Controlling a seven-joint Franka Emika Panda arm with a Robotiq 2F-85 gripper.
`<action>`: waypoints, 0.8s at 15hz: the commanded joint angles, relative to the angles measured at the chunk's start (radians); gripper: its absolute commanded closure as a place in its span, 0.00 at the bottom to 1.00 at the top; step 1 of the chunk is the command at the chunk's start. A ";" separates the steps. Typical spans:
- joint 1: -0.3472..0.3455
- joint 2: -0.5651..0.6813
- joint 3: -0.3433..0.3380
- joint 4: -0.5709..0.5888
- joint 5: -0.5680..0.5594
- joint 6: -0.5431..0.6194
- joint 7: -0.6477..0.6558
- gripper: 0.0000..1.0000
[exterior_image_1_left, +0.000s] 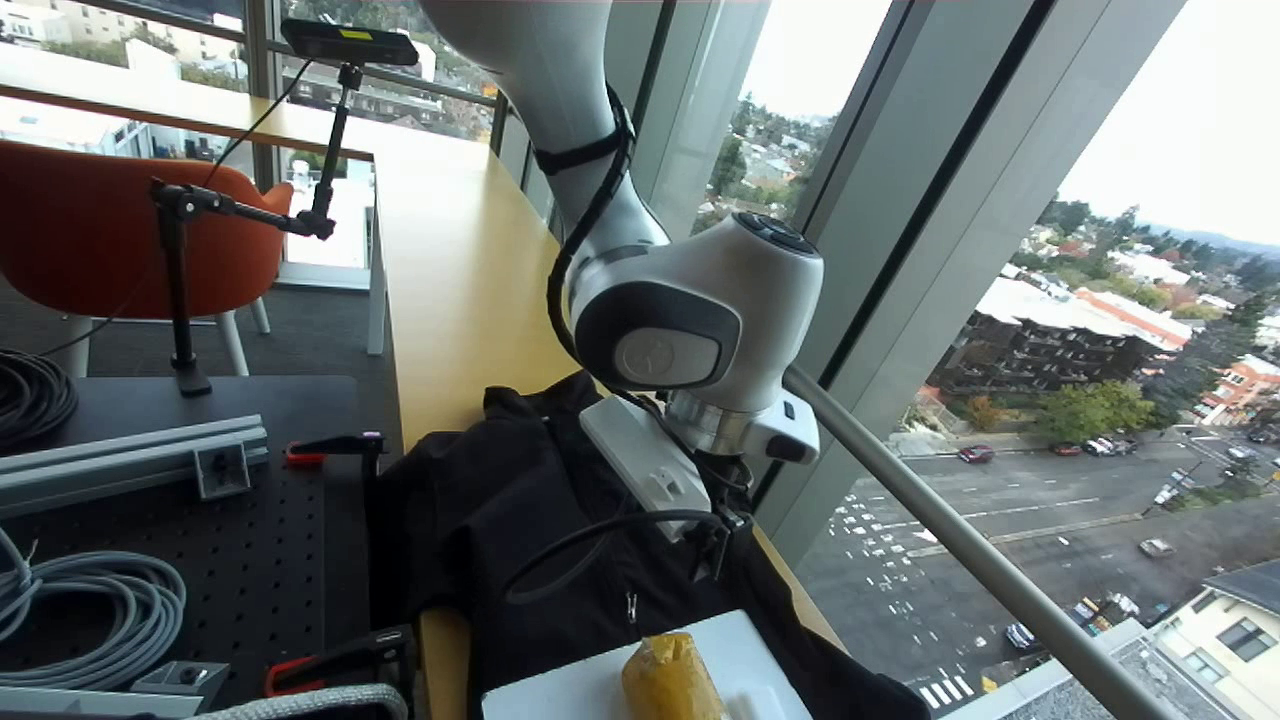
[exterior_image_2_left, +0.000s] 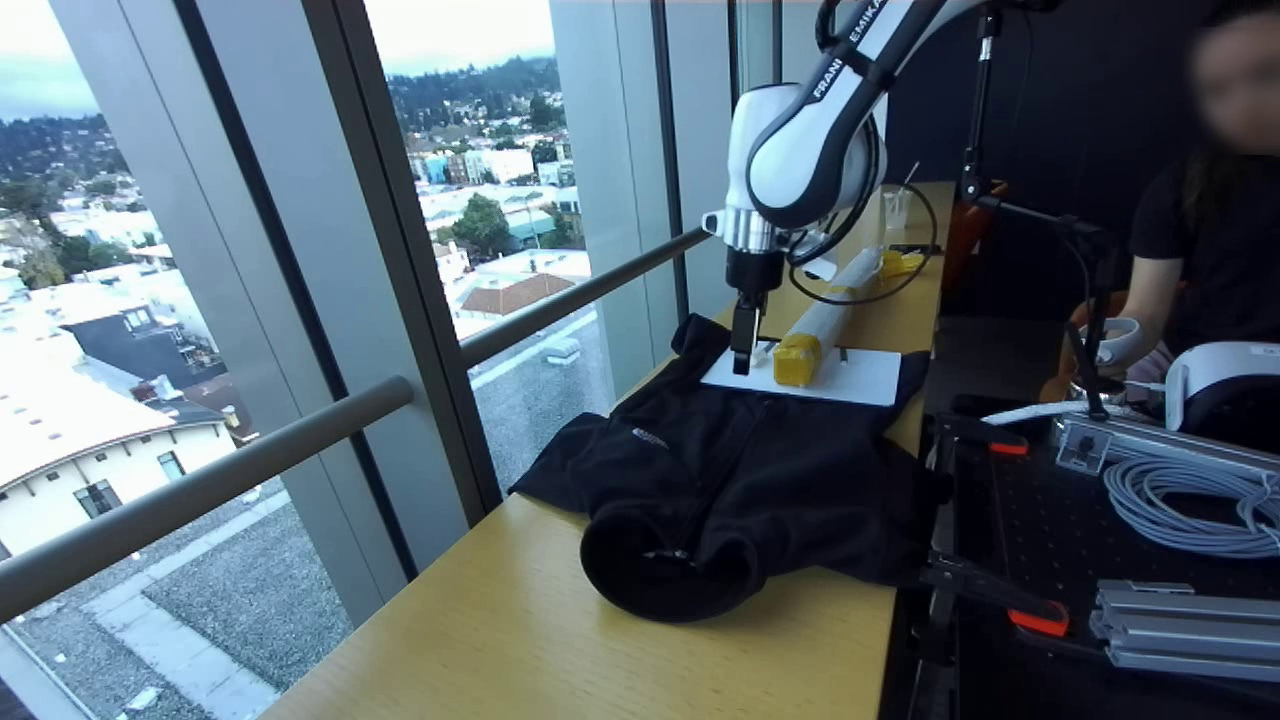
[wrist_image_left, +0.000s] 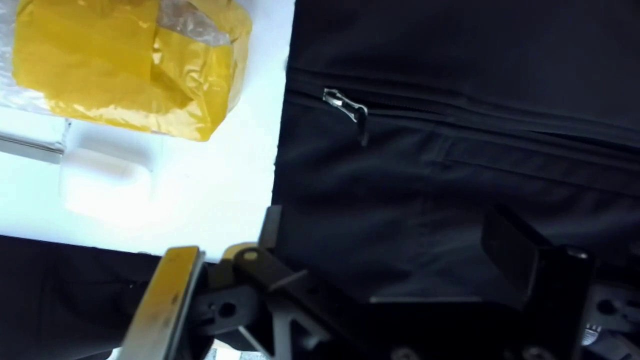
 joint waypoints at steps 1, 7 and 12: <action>0.006 0.054 0.009 0.070 -0.024 -0.048 0.069 0.00; 0.038 0.034 0.014 0.030 -0.022 -0.035 0.150 0.00; 0.057 0.016 -0.008 -0.016 -0.037 -0.028 0.198 0.00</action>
